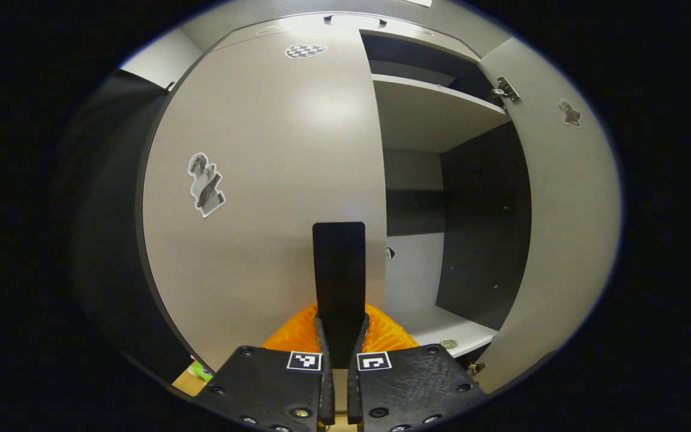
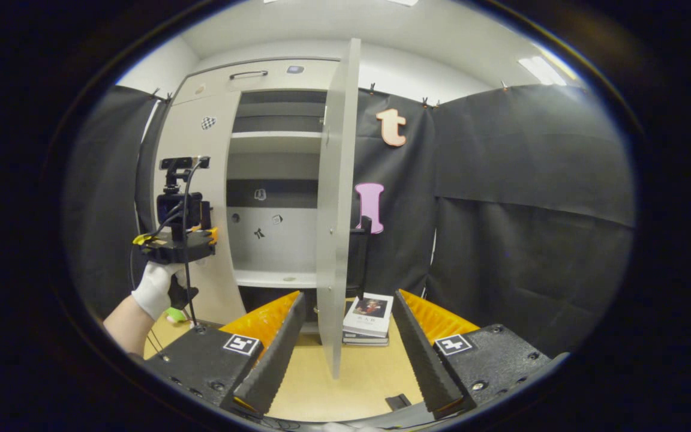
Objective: Open the right door of the double-door shoe cabinet with the right hand, and open the left door with the left hand.
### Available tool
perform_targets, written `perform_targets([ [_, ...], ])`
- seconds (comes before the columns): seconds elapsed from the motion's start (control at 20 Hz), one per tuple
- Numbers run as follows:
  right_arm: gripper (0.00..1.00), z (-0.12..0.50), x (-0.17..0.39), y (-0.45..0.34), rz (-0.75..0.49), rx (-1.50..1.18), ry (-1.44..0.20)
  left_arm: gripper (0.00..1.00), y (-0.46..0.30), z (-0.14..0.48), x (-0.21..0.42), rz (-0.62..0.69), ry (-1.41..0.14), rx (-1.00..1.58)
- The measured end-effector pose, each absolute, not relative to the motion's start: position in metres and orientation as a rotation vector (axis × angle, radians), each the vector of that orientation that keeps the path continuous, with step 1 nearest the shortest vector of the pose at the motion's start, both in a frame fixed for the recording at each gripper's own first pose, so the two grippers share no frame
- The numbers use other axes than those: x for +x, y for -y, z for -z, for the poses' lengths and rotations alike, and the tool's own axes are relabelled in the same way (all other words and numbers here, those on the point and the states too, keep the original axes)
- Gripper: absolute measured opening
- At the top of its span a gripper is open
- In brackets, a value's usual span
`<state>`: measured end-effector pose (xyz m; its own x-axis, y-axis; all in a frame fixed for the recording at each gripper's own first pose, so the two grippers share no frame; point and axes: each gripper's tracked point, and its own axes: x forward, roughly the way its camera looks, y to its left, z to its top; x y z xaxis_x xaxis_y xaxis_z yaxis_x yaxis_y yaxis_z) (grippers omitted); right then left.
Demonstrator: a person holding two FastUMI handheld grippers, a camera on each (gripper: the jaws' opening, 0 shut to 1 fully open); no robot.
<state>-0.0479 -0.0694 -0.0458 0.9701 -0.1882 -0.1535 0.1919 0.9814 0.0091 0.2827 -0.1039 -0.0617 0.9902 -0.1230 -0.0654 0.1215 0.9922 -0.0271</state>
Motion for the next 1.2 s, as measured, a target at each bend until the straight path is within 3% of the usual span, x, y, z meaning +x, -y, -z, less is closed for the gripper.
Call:
perform_targets([
  [0.6,0.92,0.043,-0.058,0.052,0.108,0.015,-0.142,0.04,0.099,0.057,0.251,0.155,-0.074,-0.055],
  [1.2,0.92,0.048,-0.067,0.012,-0.024,0.021,-0.143,0.04,0.048,0.055,0.175,0.138,-0.062,-0.037],
])
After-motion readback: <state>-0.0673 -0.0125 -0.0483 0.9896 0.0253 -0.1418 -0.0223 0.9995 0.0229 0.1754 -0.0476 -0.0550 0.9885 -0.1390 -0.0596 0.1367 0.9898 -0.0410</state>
